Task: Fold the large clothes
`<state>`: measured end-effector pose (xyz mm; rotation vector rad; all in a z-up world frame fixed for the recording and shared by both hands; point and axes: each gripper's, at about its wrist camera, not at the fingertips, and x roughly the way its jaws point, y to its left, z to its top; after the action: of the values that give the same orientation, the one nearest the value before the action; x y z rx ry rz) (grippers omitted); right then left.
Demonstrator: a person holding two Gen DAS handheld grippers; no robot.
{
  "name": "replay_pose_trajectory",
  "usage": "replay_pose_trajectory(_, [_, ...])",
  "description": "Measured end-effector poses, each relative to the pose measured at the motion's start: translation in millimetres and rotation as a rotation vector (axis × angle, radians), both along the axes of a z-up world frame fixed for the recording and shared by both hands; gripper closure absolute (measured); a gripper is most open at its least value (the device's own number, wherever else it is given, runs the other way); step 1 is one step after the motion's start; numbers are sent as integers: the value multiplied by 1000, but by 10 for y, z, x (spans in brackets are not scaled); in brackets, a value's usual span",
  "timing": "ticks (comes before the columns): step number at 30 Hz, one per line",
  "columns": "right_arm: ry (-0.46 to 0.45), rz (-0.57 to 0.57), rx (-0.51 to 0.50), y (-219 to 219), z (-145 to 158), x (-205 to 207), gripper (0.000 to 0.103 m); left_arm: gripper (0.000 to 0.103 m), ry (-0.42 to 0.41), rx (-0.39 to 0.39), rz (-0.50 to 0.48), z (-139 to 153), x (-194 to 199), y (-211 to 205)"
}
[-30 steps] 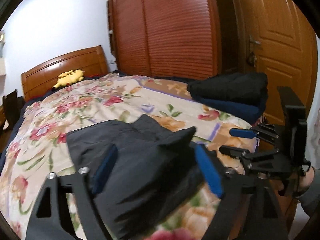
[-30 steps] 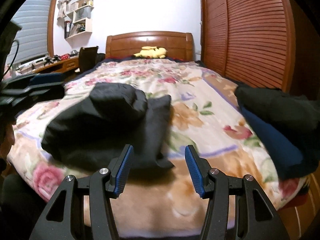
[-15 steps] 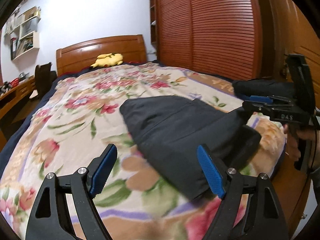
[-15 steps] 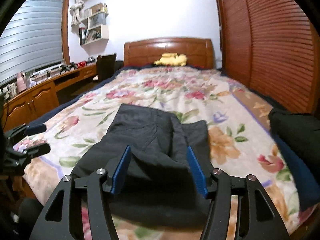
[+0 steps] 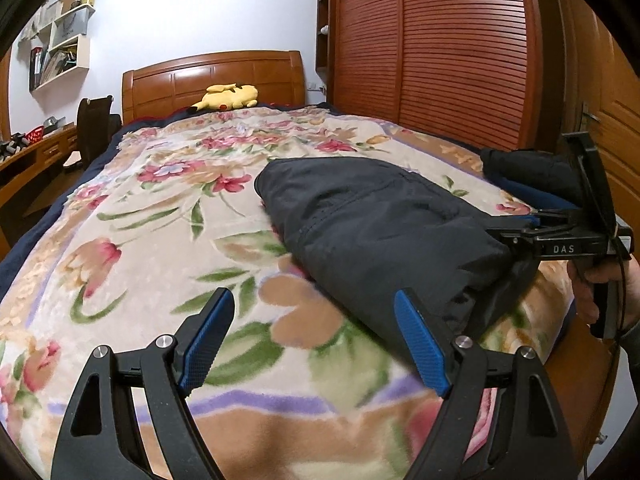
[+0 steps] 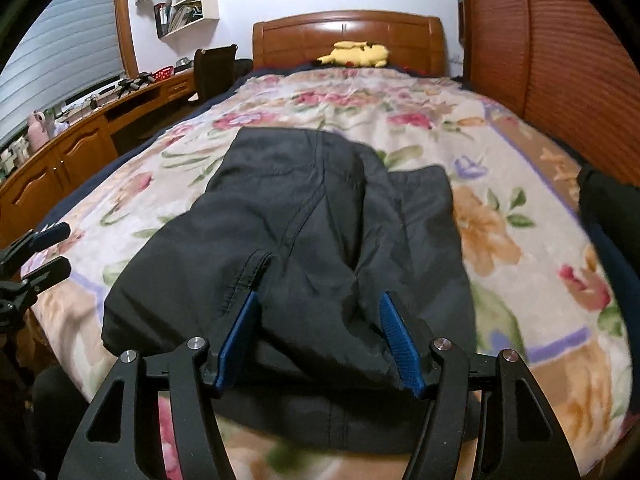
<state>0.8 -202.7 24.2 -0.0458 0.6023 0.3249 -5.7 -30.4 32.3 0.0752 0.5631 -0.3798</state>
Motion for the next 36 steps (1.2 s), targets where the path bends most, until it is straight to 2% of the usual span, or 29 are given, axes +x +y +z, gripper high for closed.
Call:
replay_pose_trajectory(4, [30, 41, 2, 13, -41, 85, 51, 20, -1, 4, -3, -24, -6, -15])
replay_pose_trajectory(5, [21, 41, -19, 33, -41, 85, 54, 20, -2, 6, -3, -24, -10, -20])
replay_pose_trajectory(7, [-3, 50, -49, 65, -44, 73, 73, 20, -6, 11, -2, -21, -21, -30])
replay_pose_trajectory(10, [-31, 63, -54, 57, -7, 47, 86, 20, -5, 12, -2, -24, -23, -34])
replay_pose_trajectory(13, [-105, 48, -98, 103, 66, -73, 92, 20, -5, 15, -3, -24, -24, -42])
replay_pose_trajectory(18, [-246, 23, -148, 102, 423, -376, 94, 20, -1, 17, -13, -11, 47, -99])
replay_pose_trajectory(24, [-288, -107, -183, -355, 621, -552, 94, 20, -14, 16, -46, 49, 177, -251])
replay_pose_trajectory(27, [-202, -156, -164, -634, 462, -486, 94, 20, -20, 13, -59, 74, 226, -313])
replay_pose_trajectory(30, [-112, -118, -170, -659, 119, -443, 94, 20, -22, 15, -64, 85, 305, -369])
replay_pose_trajectory(32, [-98, -113, -172, -626, -20, -455, 93, 20, -21, 22, -65, 89, 380, -413])
replay_pose_trajectory(36, [-132, -153, -126, -612, -76, -477, 90, 20, -33, 34, -73, 113, 542, -498])
